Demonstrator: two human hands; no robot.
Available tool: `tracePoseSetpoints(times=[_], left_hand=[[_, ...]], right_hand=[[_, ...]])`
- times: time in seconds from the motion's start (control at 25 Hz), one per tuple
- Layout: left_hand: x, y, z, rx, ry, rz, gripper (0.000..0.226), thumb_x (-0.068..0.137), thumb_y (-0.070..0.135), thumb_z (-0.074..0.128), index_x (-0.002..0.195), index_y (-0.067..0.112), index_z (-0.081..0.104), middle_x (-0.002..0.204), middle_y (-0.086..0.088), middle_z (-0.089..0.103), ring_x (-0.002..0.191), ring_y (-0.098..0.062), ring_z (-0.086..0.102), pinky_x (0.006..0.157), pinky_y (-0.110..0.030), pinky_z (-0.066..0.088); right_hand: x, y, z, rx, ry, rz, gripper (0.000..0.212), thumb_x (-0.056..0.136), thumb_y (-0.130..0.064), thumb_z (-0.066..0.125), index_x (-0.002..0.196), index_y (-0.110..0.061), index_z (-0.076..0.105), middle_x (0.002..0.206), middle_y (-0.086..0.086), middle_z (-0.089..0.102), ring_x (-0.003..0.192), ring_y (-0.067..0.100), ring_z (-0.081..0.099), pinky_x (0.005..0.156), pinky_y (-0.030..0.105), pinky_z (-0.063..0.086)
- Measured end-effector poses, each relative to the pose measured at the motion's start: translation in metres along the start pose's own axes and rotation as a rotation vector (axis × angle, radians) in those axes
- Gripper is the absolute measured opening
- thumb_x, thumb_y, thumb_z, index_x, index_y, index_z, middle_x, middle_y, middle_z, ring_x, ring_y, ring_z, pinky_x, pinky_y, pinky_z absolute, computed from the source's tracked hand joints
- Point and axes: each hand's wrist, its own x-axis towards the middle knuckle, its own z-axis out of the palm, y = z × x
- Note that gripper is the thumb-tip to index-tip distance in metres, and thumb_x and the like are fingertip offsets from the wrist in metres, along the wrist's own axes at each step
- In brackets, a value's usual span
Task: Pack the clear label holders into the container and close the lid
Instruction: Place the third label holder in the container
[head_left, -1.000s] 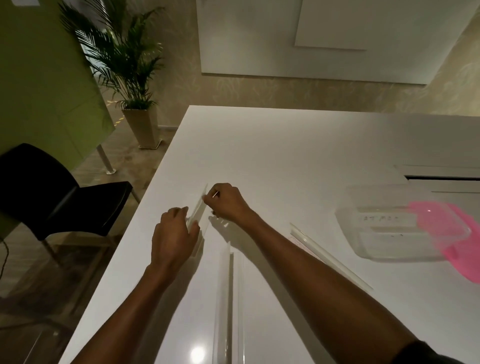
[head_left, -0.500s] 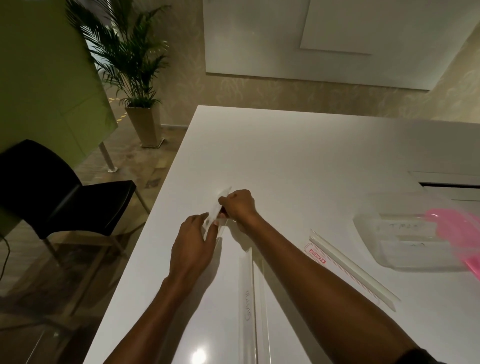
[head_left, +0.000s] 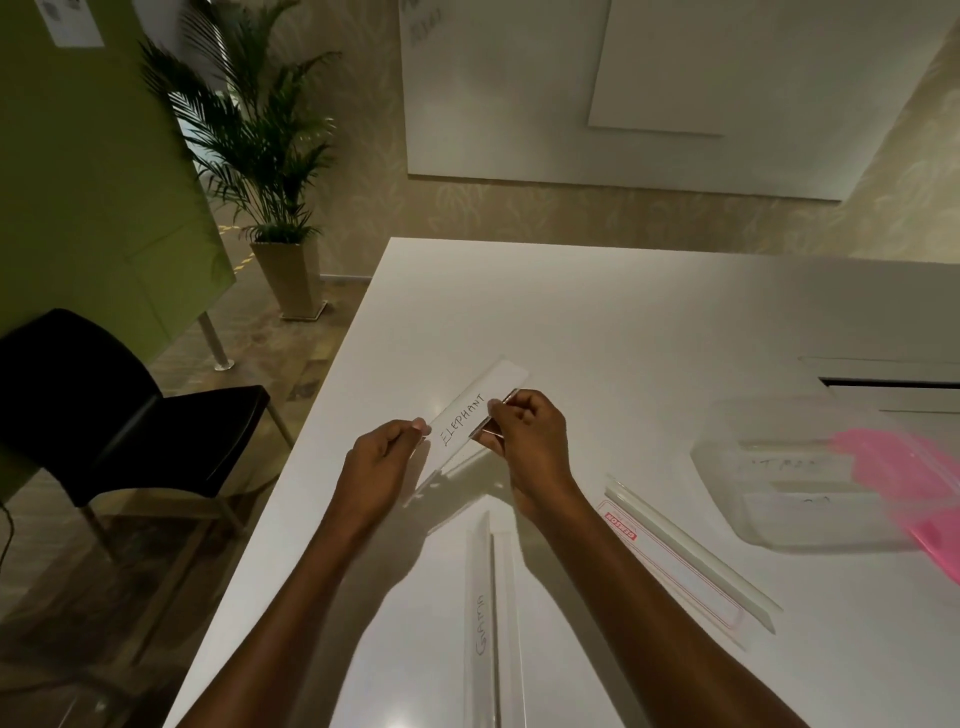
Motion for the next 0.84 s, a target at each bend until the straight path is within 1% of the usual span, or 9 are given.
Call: tracePoseSetpoints(times=[0.04, 0.12, 0.2, 0.28, 0.4, 0.52, 0.64, 0.76, 0.84], left_hand=[[0.0, 0.005, 0.003, -0.075, -0.024, -0.012, 0.031, 0.099, 0.048, 0.057, 0.104, 0.029, 0.08, 0.102, 0.014, 0.079, 0.094, -0.004, 0.073, 0.083, -0.033, 0.056], [0.0, 0.016, 0.01, -0.183, -0.075, -0.02, 0.029, 0.098, 0.047, 0.061, 0.106, 0.026, 0.08, 0.105, 0.007, 0.08, 0.1, -0.02, 0.075, 0.088, -0.044, 0.06], [-0.001, 0.028, 0.018, -0.229, -0.099, -0.004, 0.029, 0.097, 0.045, 0.065, 0.109, 0.023, 0.079, 0.109, 0.002, 0.079, 0.107, -0.031, 0.072, 0.086, -0.04, 0.059], [-0.004, 0.044, 0.029, -0.253, -0.106, 0.025, 0.031, 0.093, 0.047, 0.069, 0.111, 0.023, 0.079, 0.111, 0.003, 0.078, 0.111, -0.027, 0.071, 0.082, -0.029, 0.056], [-0.011, 0.067, 0.049, -0.268, -0.203, 0.108, 0.045, 0.083, 0.05, 0.079, 0.117, 0.021, 0.077, 0.118, 0.001, 0.077, 0.115, -0.021, 0.071, 0.095, -0.03, 0.059], [-0.017, 0.084, 0.071, -0.132, -0.421, 0.191, 0.056, 0.077, 0.037, 0.09, 0.128, 0.025, 0.071, 0.124, 0.003, 0.075, 0.115, -0.015, 0.071, 0.09, -0.022, 0.058], [-0.021, 0.101, 0.101, -0.027, -0.484, 0.217, 0.062, 0.073, 0.036, 0.093, 0.13, 0.028, 0.07, 0.123, 0.005, 0.075, 0.113, -0.017, 0.071, 0.088, -0.025, 0.059], [-0.024, 0.117, 0.142, -0.021, -0.49, 0.244, 0.057, 0.074, 0.038, 0.092, 0.126, 0.026, 0.073, 0.119, 0.005, 0.076, 0.109, -0.017, 0.072, 0.081, -0.022, 0.056], [-0.025, 0.126, 0.17, -0.011, -0.518, 0.254, 0.055, 0.074, 0.037, 0.092, 0.125, 0.026, 0.073, 0.119, 0.004, 0.077, 0.108, -0.016, 0.072, 0.081, -0.021, 0.055]], right_hand=[[-0.004, -0.005, -0.006, 0.044, 0.007, -0.009, 0.015, 0.099, -0.005, 0.064, 0.106, 0.007, 0.058, 0.117, 0.036, 0.065, 0.08, 0.023, 0.078, 0.073, 0.03, 0.064], [-0.013, -0.014, -0.018, 0.115, 0.026, -0.035, 0.018, 0.1, -0.006, 0.064, 0.11, 0.008, 0.057, 0.118, 0.034, 0.066, 0.084, 0.022, 0.078, 0.075, 0.03, 0.064], [-0.021, -0.025, -0.031, 0.197, 0.044, -0.067, 0.022, 0.1, -0.006, 0.064, 0.112, 0.01, 0.055, 0.117, 0.034, 0.063, 0.087, 0.026, 0.074, 0.079, 0.032, 0.065], [-0.03, -0.035, -0.045, 0.274, 0.061, -0.097, 0.021, 0.1, -0.005, 0.065, 0.108, 0.01, 0.054, 0.121, 0.036, 0.059, 0.095, 0.033, 0.071, 0.082, 0.034, 0.064], [-0.042, -0.05, -0.068, 0.375, 0.108, -0.107, 0.006, 0.101, -0.004, 0.063, 0.097, -0.004, 0.058, 0.126, 0.035, 0.06, 0.113, 0.042, 0.07, 0.086, 0.038, 0.064], [-0.048, -0.067, -0.099, 0.396, 0.138, -0.146, 0.012, 0.102, -0.003, 0.061, 0.093, -0.011, 0.059, 0.123, 0.032, 0.064, 0.109, 0.035, 0.072, 0.084, 0.036, 0.064], [-0.048, -0.082, -0.141, 0.376, 0.119, -0.158, 0.011, 0.101, -0.004, 0.062, 0.093, -0.012, 0.06, 0.121, 0.033, 0.064, 0.112, 0.037, 0.071, 0.085, 0.035, 0.064], [-0.037, -0.095, -0.191, 0.283, 0.171, -0.165, 0.009, 0.099, -0.016, 0.068, 0.101, -0.012, 0.061, 0.121, 0.032, 0.065, 0.106, 0.028, 0.074, 0.09, 0.036, 0.063], [-0.027, -0.102, -0.225, 0.222, 0.215, -0.147, 0.031, 0.097, -0.025, 0.069, 0.121, -0.009, 0.058, 0.126, 0.026, 0.065, 0.113, 0.027, 0.071, 0.099, 0.04, 0.059]])
